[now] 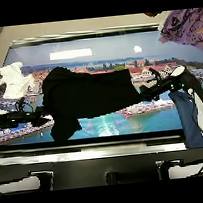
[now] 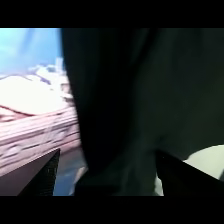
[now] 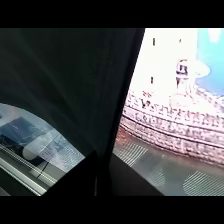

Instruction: Fold the clothes and pants, and hang the long-sleeved shirts on hangers.

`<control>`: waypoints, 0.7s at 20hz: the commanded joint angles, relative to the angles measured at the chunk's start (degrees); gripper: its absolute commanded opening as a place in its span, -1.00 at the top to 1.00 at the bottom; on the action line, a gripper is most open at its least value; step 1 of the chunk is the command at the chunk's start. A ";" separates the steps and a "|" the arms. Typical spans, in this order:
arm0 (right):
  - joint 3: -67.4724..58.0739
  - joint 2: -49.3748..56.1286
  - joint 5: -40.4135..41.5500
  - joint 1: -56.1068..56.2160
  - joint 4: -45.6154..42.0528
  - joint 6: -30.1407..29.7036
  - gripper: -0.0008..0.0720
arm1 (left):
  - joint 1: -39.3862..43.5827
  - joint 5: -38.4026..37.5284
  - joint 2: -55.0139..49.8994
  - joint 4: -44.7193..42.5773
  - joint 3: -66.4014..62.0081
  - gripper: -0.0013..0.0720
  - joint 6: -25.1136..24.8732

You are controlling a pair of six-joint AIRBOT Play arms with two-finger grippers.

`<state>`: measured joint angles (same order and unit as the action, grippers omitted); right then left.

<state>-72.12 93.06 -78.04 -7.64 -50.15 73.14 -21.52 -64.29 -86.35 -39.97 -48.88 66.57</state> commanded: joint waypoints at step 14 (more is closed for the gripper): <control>-23.15 -9.33 3.89 0.09 7.02 3.56 0.89 | 6.88 -4.31 7.65 -10.64 -40.09 0.91 10.43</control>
<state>-84.40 85.82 -75.44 -7.57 -44.45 75.22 -14.70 -62.17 -80.86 -42.63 -71.57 71.35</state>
